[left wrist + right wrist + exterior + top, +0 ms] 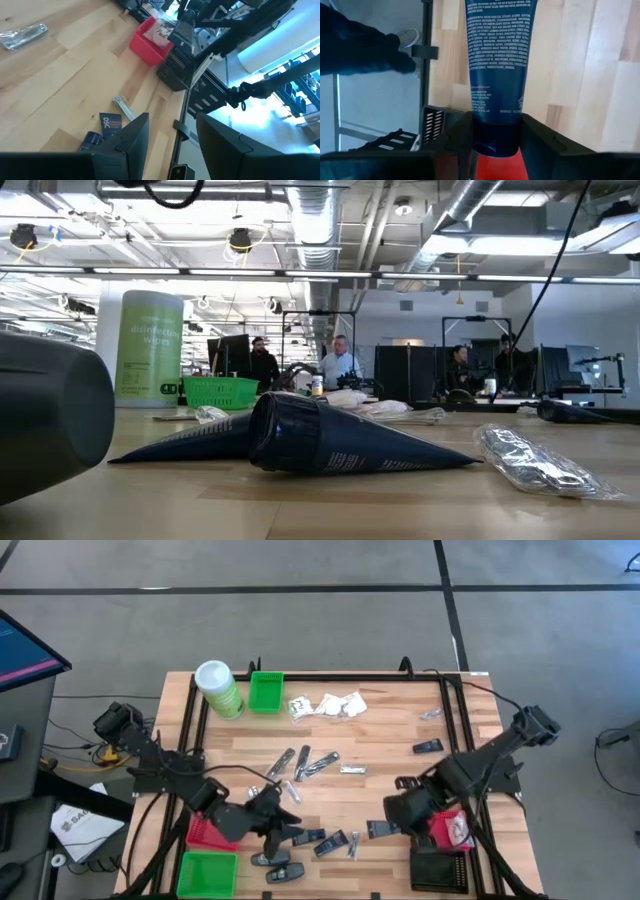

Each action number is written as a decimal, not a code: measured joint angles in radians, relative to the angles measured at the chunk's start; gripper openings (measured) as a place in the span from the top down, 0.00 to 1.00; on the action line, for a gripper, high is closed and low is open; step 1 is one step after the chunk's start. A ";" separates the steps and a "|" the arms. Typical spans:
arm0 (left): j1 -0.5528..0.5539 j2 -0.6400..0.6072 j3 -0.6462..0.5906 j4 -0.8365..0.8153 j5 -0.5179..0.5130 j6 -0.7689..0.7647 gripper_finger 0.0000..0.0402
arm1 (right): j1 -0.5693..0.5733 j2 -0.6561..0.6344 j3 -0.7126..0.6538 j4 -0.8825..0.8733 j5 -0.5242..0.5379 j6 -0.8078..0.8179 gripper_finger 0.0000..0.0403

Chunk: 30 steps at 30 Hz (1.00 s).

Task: Pick & Place Travel size toiletries
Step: Put the shave cream into the black bin

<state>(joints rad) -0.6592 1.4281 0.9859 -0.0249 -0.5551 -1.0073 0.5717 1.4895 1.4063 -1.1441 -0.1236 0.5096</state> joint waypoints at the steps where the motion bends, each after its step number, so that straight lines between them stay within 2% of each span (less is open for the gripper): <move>1: -0.005 0.000 0.000 0.001 -0.008 -0.001 0.60 | 0.018 0.000 0.000 0.000 0.009 0.017 0.67; 10: -0.019 0.000 0.000 0.006 -0.065 -0.021 0.60 | 0.172 0.000 0.000 0.002 0.030 0.163 0.72; 17: -0.018 0.000 0.000 0.018 -0.083 -0.048 0.60 | 0.307 0.000 -0.001 0.007 0.127 0.325 0.66; 24: -0.024 0.000 0.000 0.035 -0.083 -0.049 0.60 | 0.415 0.003 -0.001 0.006 0.201 0.485 0.72; 30: -0.024 0.000 0.000 0.042 -0.083 -0.049 0.60 | 0.480 0.004 -0.036 0.026 0.230 0.636 0.69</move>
<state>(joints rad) -0.6834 1.4281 0.9859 0.0174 -0.6376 -1.0561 1.0521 1.4933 1.3699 -1.1176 0.1061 1.1455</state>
